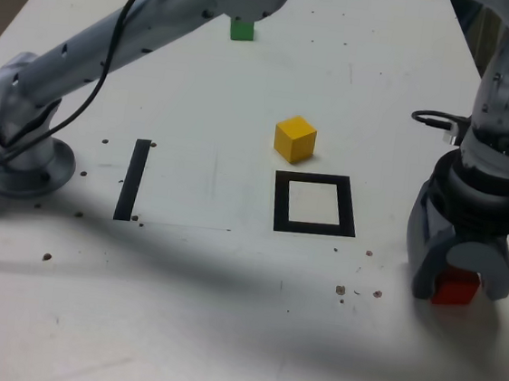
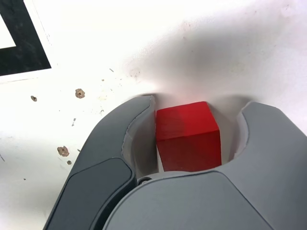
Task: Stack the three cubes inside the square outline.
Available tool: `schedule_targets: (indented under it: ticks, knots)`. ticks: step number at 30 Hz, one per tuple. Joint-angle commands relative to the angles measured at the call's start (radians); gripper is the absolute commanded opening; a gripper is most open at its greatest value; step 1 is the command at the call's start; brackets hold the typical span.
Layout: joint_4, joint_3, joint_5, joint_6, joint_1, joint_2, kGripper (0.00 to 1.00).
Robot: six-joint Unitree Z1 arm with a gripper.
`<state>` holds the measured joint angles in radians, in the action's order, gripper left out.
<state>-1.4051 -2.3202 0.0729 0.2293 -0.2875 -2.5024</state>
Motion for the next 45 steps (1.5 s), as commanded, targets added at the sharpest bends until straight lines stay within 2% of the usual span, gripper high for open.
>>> schedule_targets:
  ticks: [1,9,18,34,45]
  knots:
    - [0.003,-0.005,-0.005,-0.002,0.002,0.0,0.5]
    - [0.003,-0.001,-0.008,-0.001,0.002,0.003,0.33]
    - [0.001,0.036,0.001,0.002,0.002,0.036,0.26]
    - [0.026,0.405,0.025,-0.032,0.06,0.389,0.26]
    - [0.094,0.631,0.033,-0.068,0.121,0.494,0.26]
